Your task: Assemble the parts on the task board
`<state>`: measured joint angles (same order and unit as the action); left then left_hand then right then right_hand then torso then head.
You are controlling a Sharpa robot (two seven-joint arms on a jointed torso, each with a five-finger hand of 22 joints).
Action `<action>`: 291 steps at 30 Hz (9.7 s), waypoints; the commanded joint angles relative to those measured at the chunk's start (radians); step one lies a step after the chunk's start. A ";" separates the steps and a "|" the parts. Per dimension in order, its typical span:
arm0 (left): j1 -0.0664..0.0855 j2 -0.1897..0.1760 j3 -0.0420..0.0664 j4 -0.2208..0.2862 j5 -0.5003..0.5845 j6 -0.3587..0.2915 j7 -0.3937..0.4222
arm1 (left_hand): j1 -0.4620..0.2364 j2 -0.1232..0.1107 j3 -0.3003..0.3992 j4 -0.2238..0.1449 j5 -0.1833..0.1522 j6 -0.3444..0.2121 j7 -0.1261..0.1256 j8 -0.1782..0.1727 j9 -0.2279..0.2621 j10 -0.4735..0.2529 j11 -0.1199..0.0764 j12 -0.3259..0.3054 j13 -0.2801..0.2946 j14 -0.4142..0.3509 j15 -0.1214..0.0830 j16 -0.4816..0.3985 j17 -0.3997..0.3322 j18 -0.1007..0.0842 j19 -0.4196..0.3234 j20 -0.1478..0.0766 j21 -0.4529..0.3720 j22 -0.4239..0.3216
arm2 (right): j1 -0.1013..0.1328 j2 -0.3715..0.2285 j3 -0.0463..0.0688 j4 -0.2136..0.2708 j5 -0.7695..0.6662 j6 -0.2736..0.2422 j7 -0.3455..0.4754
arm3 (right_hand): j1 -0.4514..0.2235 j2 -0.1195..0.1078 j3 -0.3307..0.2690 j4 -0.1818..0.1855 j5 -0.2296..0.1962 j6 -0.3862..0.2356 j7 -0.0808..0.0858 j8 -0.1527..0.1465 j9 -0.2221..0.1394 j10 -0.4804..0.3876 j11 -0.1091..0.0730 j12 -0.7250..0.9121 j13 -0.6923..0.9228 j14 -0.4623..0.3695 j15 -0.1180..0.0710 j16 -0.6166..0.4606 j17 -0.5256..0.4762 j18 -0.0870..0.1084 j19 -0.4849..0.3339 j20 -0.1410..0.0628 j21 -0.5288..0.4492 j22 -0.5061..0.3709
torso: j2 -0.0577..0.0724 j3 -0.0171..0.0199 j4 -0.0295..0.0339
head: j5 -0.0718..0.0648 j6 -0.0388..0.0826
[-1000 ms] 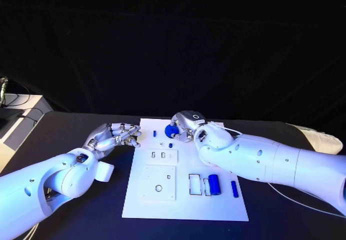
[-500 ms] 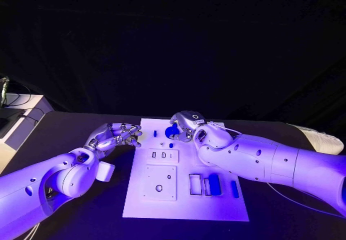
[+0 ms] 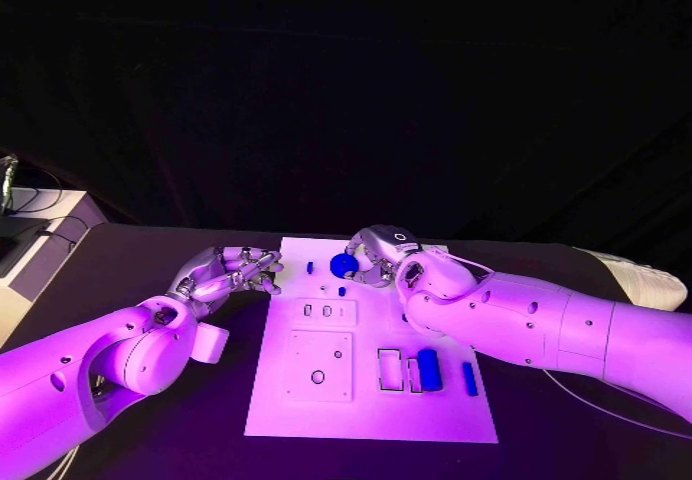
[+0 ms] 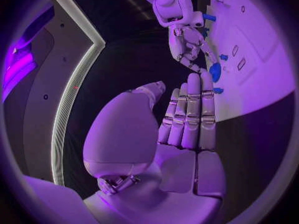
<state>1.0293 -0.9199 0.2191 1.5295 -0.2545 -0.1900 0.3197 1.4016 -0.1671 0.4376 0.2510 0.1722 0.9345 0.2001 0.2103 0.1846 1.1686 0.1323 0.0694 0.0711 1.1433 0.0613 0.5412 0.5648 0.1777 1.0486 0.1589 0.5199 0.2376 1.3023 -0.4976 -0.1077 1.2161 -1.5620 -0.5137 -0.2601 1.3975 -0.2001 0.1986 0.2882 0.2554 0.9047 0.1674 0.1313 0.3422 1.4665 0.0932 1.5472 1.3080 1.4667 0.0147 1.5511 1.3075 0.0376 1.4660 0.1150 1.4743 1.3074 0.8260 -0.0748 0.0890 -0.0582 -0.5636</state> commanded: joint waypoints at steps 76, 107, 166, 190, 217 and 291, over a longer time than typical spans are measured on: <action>-0.052 0.004 0.003 -0.011 -0.013 0.023 0.020 | 0.010 -0.003 0.010 -0.003 -0.002 -0.007 0.004 -0.005 0.003 -0.008 0.002 -0.006 -0.002 -0.010 0.002 0.005 0.005 0.001 -0.013 -0.002 0.013 0.006 | -0.051 -0.306 0.002 -0.095 0.455 0.149 0.367 | 0.077 -0.022 0.132 -0.069 0.018 0.002 0.009 -0.006 -0.008 0.083 -0.002 0.003 0.241 0.091 0.000 0.006 0.205 -0.009 0.047 0.001 -0.010 0.164 | -0.035 0.0291 -0.0141 | -0.016 -0.017; -0.052 0.004 0.006 -0.014 -0.013 0.016 0.016 | 0.008 -0.004 0.012 -0.005 -0.002 -0.012 0.008 -0.008 0.002 -0.013 0.005 -0.007 -0.003 -0.011 0.004 0.006 0.008 0.001 -0.017 -0.001 0.017 0.009 | -0.053 -0.288 0.000 -0.094 0.457 0.161 0.345 | 0.065 -0.014 0.150 -0.066 0.013 0.033 0.002 0.009 -0.004 0.097 -0.008 0.016 0.255 0.094 -0.004 0.009 0.217 -0.012 0.054 -0.002 0.001 0.175 | -0.034 0.0308 -0.0149 | -0.017 -0.027; -0.058 0.021 0.006 -0.022 -0.011 0.033 0.013 | 0.003 -0.007 0.014 -0.007 -0.003 -0.020 0.013 -0.015 0.002 -0.024 0.010 -0.006 -0.003 -0.019 0.008 0.005 0.011 0.000 -0.028 0.002 0.024 0.013 | -0.011 -0.217 -0.017 0.328 0.219 -0.053 -0.072 | 0.025 -0.010 0.249 -0.113 0.008 0.096 -0.023 0.042 0.007 0.097 -0.031 0.016 0.255 0.092 -0.024 0.007 0.210 -0.012 0.056 -0.021 0.002 0.180 | -0.035 0.0276 -0.0116 | -0.009 -0.035; -0.057 0.032 0.006 -0.026 -0.012 0.035 0.007 | 0.000 -0.005 0.015 -0.006 -0.003 -0.017 0.011 -0.013 0.004 -0.021 0.009 -0.005 -0.002 -0.019 0.008 0.005 0.013 0.000 -0.030 0.003 0.025 0.014 | -0.048 -0.125 -0.031 0.348 0.065 -0.014 -0.213 | -0.010 -0.021 0.245 -0.107 0.014 0.103 -0.027 0.049 0.010 0.104 -0.034 0.024 0.263 0.094 -0.027 0.008 0.217 -0.016 0.064 -0.023 0.015 0.193 | -0.032 0.0298 -0.0138 | 0.007 -0.054; -0.057 0.028 0.006 -0.024 -0.014 0.036 0.004 | -0.002 -0.004 0.015 -0.006 -0.004 -0.016 0.010 -0.013 0.004 -0.020 0.008 -0.004 -0.001 -0.020 0.008 0.005 0.014 0.000 -0.032 0.003 0.027 0.015 | -0.069 -0.102 -0.034 0.312 0.065 0.001 -0.196 | -0.029 -0.032 0.237 -0.105 0.008 0.098 -0.027 0.049 0.009 0.104 -0.035 0.023 0.263 0.094 -0.028 0.008 0.215 -0.015 0.062 -0.025 0.012 0.191 | -0.033 0.0298 -0.0153 | 0.014 -0.064; 0.042 0.149 0.022 -0.114 -0.504 0.076 -0.442 | -0.152 -0.027 -0.062 0.034 0.019 -0.137 -0.081 0.420 0.290 0.069 -0.091 1.105 0.918 0.393 -0.082 0.983 0.919 -0.100 0.305 -0.077 0.884 0.945 | 0.003 -0.306 0.010 0.385 0.693 -0.237 0.256 | 0.040 0.038 0.024 -0.006 -0.004 0.007 -0.012 0.089 0.037 0.056 -0.021 -0.027 0.212 0.084 -0.017 -0.005 0.178 0.010 0.014 -0.014 -0.101 0.117 | -0.040 0.0405 -0.0249 | 0.019 -0.049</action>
<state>1.0644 -0.7769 0.2415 1.4221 -0.6463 -0.1553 -0.0023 1.2428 -0.1930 0.3707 0.2855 0.1863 0.8000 0.1232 0.6274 0.4739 1.2353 0.0414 1.1695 0.9848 1.4671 -0.0161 1.5211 1.3082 0.0910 1.3489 0.0806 1.4000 1.1778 1.3000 -0.8022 -0.0982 1.6094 -1.0492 -0.7255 -0.0999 1.4329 -0.1671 0.2185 0.2820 0.2484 0.9157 0.1599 0.2171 0.3784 1.4647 0.0800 1.5182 1.3079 1.4687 0.0052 1.5472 1.3073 0.0376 1.4664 0.1104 1.3739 1.3075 0.7885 -0.0383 0.0660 -0.0394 -0.6199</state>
